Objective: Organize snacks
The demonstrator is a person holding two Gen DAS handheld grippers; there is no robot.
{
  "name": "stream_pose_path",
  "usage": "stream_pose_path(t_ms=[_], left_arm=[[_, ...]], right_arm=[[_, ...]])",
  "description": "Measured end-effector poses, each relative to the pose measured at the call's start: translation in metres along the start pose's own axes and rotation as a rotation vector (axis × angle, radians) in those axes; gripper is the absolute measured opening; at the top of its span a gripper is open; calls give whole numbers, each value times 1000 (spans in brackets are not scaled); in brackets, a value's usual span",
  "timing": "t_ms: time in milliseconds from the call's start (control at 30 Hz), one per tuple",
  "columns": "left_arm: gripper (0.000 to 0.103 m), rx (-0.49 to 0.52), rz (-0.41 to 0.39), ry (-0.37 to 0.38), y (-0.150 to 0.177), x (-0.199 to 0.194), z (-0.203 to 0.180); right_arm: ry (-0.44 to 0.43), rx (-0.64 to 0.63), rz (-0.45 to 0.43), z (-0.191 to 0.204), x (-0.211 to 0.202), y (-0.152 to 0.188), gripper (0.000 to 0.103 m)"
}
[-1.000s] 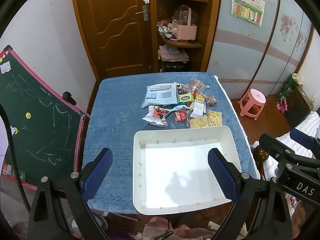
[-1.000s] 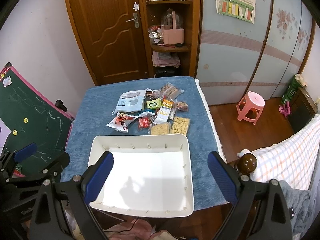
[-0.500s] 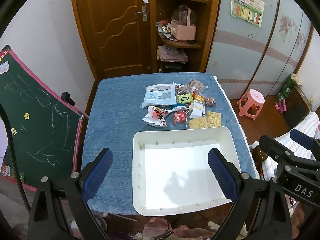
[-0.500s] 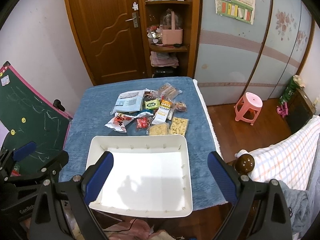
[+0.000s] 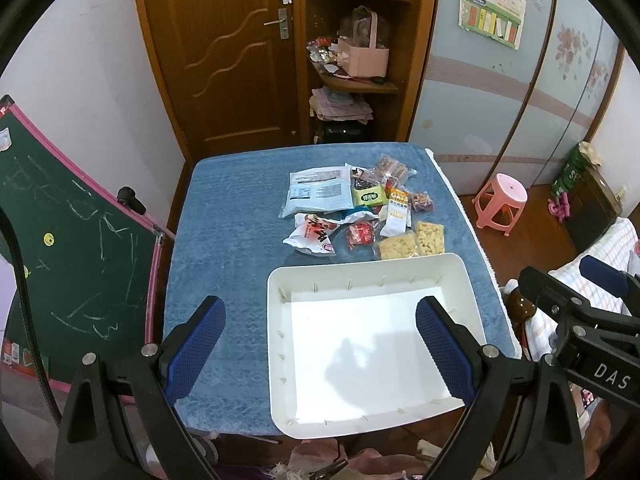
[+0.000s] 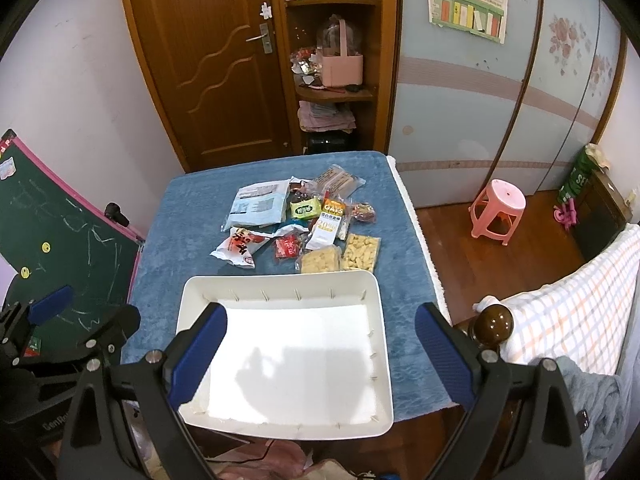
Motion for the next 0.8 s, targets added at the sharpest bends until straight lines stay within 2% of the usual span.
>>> stream_pose_path(t_ms=[300,533,800], left_arm=[[96,22,-28,23,-20,11,14],[96,30,-45,68,-35,28,29],[96,4,-71,80,-50,62,57]], right_arm=[[25,11,-5,10,9,-13,96],[71,26,-11,16,16,-24,96],[142,106,21,-6,32,-32,96]])
Point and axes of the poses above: each gripper's, at about its wrist camera, not at the fingertips, and x roughly the way its jaws point, z to its left, y to its underside, the point moved 6 cm from there along x, roughly the way its jaws point, and after that the axes turned 7 degrees about -z, right-handed, at the moved point
